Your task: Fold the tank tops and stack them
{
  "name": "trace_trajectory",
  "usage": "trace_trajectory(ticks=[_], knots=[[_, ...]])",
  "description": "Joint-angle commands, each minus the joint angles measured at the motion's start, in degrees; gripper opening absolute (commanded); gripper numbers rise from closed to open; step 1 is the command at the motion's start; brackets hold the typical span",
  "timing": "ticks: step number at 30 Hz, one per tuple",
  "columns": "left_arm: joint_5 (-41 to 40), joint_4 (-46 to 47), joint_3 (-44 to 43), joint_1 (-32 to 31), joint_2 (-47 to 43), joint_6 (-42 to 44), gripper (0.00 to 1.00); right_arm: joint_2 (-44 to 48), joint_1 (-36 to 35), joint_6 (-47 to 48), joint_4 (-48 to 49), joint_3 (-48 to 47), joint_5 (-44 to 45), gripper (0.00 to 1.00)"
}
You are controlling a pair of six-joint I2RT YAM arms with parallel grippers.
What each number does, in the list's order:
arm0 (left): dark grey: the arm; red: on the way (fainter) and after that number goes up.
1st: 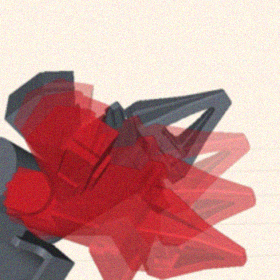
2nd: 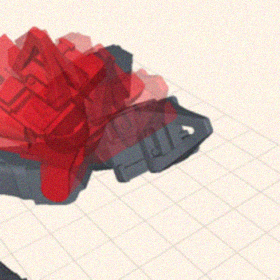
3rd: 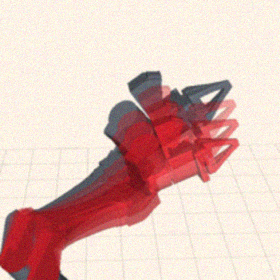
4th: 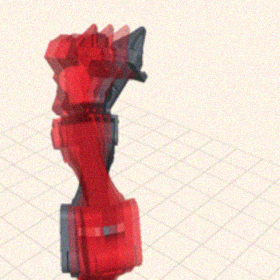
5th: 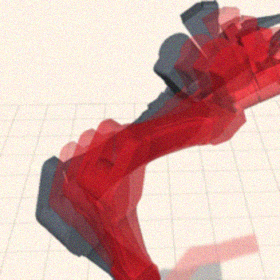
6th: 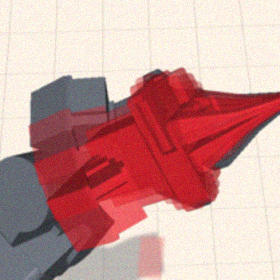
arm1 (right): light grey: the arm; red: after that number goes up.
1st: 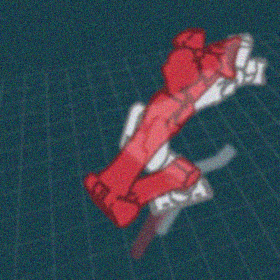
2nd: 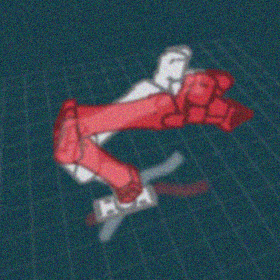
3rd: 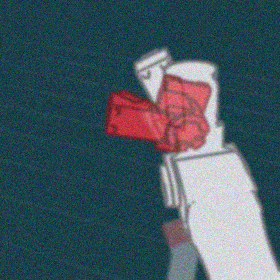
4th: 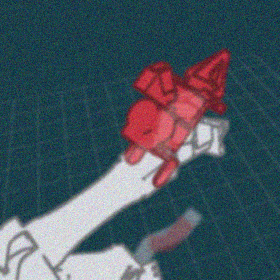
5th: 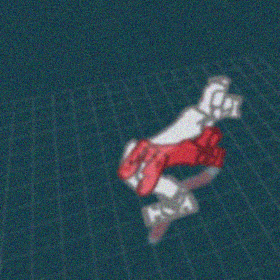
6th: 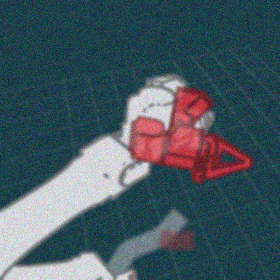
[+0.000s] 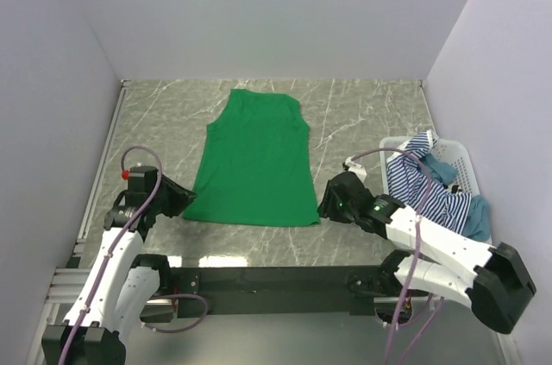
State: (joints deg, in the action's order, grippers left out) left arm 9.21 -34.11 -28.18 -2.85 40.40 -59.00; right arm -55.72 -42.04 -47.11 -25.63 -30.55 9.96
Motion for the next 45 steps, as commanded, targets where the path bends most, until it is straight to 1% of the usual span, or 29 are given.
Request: trace_trajectory(ticks=[1,4,6,8,9,11,12,13,14,15,16,18,19,20,21,22,25,27,30,34,35,37,38,39,41,42,43,44,45], knots=[[-1.21,-2.45,-5.64,-0.14,0.55,2.4,0.34,-4.9,-0.85,-2.37,2.77,-0.75,0.77,0.5],[-4.19,-3.77,-8.63,-0.14,0.73,3.45,0.43,-7.46,-1.38,-3.07,5.5,-0.22,-0.11,0.5],[-4.82,-2.03,-9.43,-0.14,1.43,3.72,0.48,-8.52,-1.46,-3.25,6.73,0.13,-0.11,0.5],[-4.47,1.74,-9.78,-0.14,4.32,4.16,0.5,-10.19,-1.55,-3.6,7.78,0.13,-0.2,0.5],[-4.12,6.72,-9.87,-0.14,6.07,4.33,0.5,-10.89,-1.55,-3.69,8.31,0.4,-0.29,0.49],[-3.68,10.89,-11.01,-0.22,13.45,5.56,0.5,-12.91,-1.64,-4.21,9.8,0.49,-0.38,0.45],[-4.11,13.51,-12.06,-0.31,16.52,6.52,0.5,-13.79,-1.64,-4.22,10.07,0.49,-0.11,0.41],[-4.64,16.15,-15.11,-0.31,22.99,7.49,0.52,-15.45,-1.55,-4.39,10.33,0.4,-0.2,0.36],[-4.12,18.88,-16.62,-0.49,26.19,8.98,0.5,-16.16,-1.46,-4.48,11.12,0.4,-0.11,0.33],[-5.59,19.6,-18.64,-0.75,29.44,9.51,0.51,-16.95,-1.55,-4.39,11.3,0.31,-0.2,0.22],[-6.22,20.48,-23.1,-0.84,35.56,10.48,0.51,-18.27,-1.55,-4.48,11.3,0.22,0.32,0.14],[-7.44,20.58,-28.48,-0.93,41.83,13.11,0.52,-19.07,-1.38,-4.74,10.6,-0.3,1.11,0.0],[-7.89,19.44,-34.25,-1.01,47.69,15.47,0.55,-19.16,-1.29,-4.83,10.25,-0.39,1.99,0.0],[-7.81,19.08,-37.0,-1.01,50.71,17.06,0.55,-19.07,-0.94,-4.92,9.64,-0.39,2.35,0.0],[-7.72,18.12,-42.34,-1.01,53.61,18.3,0.55,-18.72,-0.85,-5.01,9.28,-0.22,2.7,0.0],[-7.11,17.59,-44.65,-1.01,58.86,20.48,0.56,-17.76,-0.5,-5.01,9.28,-0.04,3.57,0.0],[-3.61,16.97,-52.13,-1.19,67.23,24.53,0.57,-15.65,3.09,-4.31,8.66,1.01,3.49,0.0],[-1.93,16.44,-56.25,-1.54,71.98,27.17,0.59,-14.07,7.31,-3.17,8.14,1.36,2.79,0.0],[-0.86,12.94,-61.18,-2.33,77.17,29.37,0.59,-12.14,13.45,-1.23,7.44,0.84,1.82,0.0],[-0.25,14.15,-60.68,-2.86,78.43,28.95,0.6,-11.42,15.41,1.06,5.59,-1.88,2.61,0.0],[0.27,14.59,-60.24,-3.03,78.43,28.86,0.61,-11.69,15.41,1.23,4.89,-2.93,2.61,0.03],[-0.42,14.68,-59.53,-3.56,78.34,29.03,0.61,-11.95,14.98,1.76,4.18,-3.64,3.4,0.13],[-1.47,14.51,-59.36,-4.0,78.34,29.38,0.61,-11.69,14.62,1.85,3.31,-4.25,3.66,0.22],[-2.35,14.16,-59.09,-4.18,78.42,29.73,0.61,-10.73,13.75,1.76,2.61,-4.69,5.93,0.27],[-3.15,14.16,-58.74,-4.27,78.6,29.82,0.6,-9.85,9.36,1.59,-0.11,-7.14,8.4,0.36],[-3.76,13.98,-58.83,-4.27,79.12,29.56,0.59,-9.67,7.35,1.06,-0.99,-8.38,9.11,0.37],[-3.85,13.72,-58.91,-4.27,79.39,29.47,0.57,-10.01,2.89,0.71,-2.57,-9.7,10.42,0.38],[-4.03,13.37,-59.18,-4.27,79.74,29.3,0.55,-10.54,0.67,0.36,-3.46,-12.84,11.04,0.38],[-4.46,13.19,-59.44,-4.35,80.0,28.95,0.54,-12.81,-1.96,-0.43,-4.25,-14.79,11.57,0.38]])
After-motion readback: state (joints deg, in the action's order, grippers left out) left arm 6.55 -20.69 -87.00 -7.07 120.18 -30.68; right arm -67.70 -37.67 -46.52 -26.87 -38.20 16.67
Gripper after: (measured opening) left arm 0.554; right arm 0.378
